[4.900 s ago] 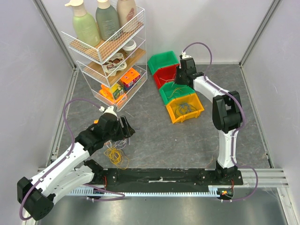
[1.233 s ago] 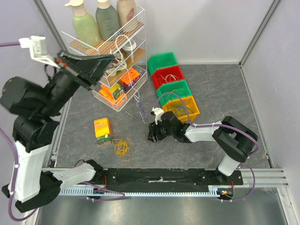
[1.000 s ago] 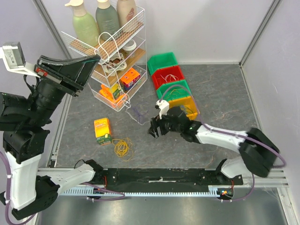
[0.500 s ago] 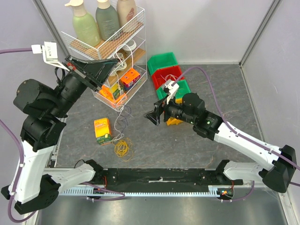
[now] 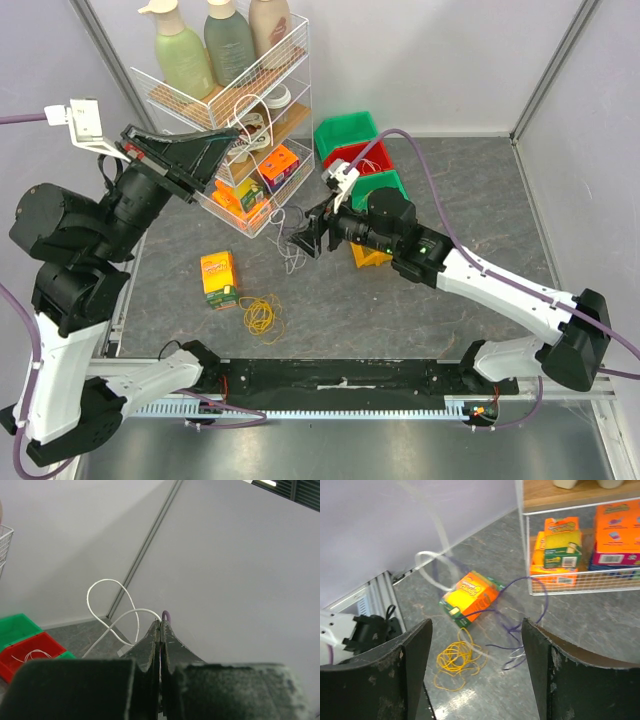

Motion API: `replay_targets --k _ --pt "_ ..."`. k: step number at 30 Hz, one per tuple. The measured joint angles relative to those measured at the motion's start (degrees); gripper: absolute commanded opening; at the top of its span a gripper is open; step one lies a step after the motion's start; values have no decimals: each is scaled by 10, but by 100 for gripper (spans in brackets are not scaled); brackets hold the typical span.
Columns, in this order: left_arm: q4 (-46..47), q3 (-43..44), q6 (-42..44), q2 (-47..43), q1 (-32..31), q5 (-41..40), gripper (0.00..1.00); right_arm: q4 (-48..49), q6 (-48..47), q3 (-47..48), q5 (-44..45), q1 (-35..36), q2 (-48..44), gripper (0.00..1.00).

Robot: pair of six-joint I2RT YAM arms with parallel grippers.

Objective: Untangle the cables

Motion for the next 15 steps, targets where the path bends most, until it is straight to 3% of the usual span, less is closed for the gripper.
replay_targets --k 6,15 --pt "-1 0 0 -7 0 0 2 -9 -12 0 -3 -35 0 58" --pt "-1 0 0 -6 0 5 2 33 0 2 -79 -23 44 61"
